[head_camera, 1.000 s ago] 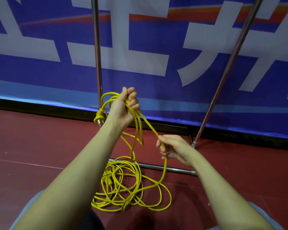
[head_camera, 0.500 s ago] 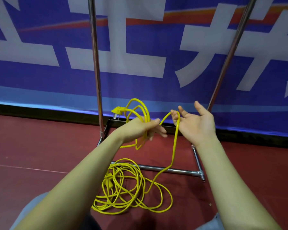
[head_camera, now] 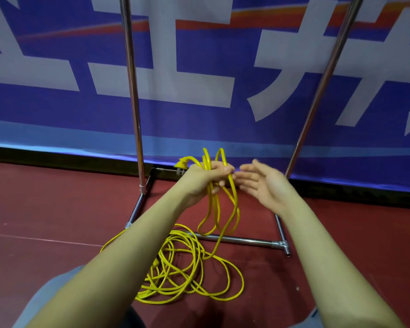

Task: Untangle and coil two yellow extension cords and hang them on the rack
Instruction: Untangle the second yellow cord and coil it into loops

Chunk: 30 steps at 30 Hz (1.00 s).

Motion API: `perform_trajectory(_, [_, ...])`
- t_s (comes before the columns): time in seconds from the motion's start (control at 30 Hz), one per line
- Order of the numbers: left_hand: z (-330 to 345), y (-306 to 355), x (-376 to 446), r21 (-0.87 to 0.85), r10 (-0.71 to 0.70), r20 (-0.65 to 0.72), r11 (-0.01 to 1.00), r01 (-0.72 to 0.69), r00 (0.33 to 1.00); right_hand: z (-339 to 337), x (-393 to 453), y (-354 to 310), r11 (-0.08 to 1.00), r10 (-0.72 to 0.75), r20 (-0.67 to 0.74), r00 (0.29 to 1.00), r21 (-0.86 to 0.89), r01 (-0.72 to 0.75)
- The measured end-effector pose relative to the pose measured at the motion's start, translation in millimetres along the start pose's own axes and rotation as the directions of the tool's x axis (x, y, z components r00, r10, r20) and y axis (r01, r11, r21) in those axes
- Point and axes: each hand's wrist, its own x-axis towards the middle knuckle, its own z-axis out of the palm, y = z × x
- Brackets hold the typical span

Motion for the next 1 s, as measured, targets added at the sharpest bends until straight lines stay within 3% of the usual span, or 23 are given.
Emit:
perform_trajectory(0.1, [-4,8,7,-0.181,-0.001,-0.141,0.983,-0.025,0.99,0,-4,13,0.959,0.11,0.166,0.98,-0.279,-0.06])
perform_trajectory(0.2, [-11,16,8,-0.223,0.031,-0.203,0.972,-0.077,0.979,6,-4,24,0.943,0.056,0.281,0.958,-0.331,0.041])
perform_trajectory(0.33, [-19,22,4,-0.196,0.014,-0.181,0.979,-0.051,0.983,13,-4,24,0.894,-0.072,0.214,0.974,-0.42,0.158])
perform_trajectory(0.4, [-24,22,0,-0.131,-0.023,-0.138,0.991,0.005,0.99,14,-4,19,0.914,-0.167,0.16,0.973,-0.346,0.213])
perform_trajectory(0.53, [-29,9,-9,0.021,-0.127,0.014,0.992,0.127,0.992,13,-7,2,0.954,-0.294,0.07,0.953,-0.038,0.297])
perform_trajectory(0.67, [-24,-3,-17,0.268,-0.175,0.173,0.955,0.125,0.969,11,-6,-12,0.934,-0.324,0.019,0.946,0.165,0.317])
perform_trajectory(0.73, [-21,-2,-17,0.302,-0.187,0.268,0.948,0.102,0.945,8,-4,-14,0.913,-0.336,-0.007,0.942,0.244,0.327])
perform_trajectory(0.87, [-15,0,-14,0.234,-0.125,0.327,0.971,0.048,0.937,1,1,-14,0.881,-0.337,-0.06,0.94,0.331,0.337])
perform_trajectory(1.0, [-3,3,-10,-0.119,-0.039,0.215,0.991,0.066,0.976,-5,4,-3,0.956,-0.236,-0.051,0.97,0.169,0.241])
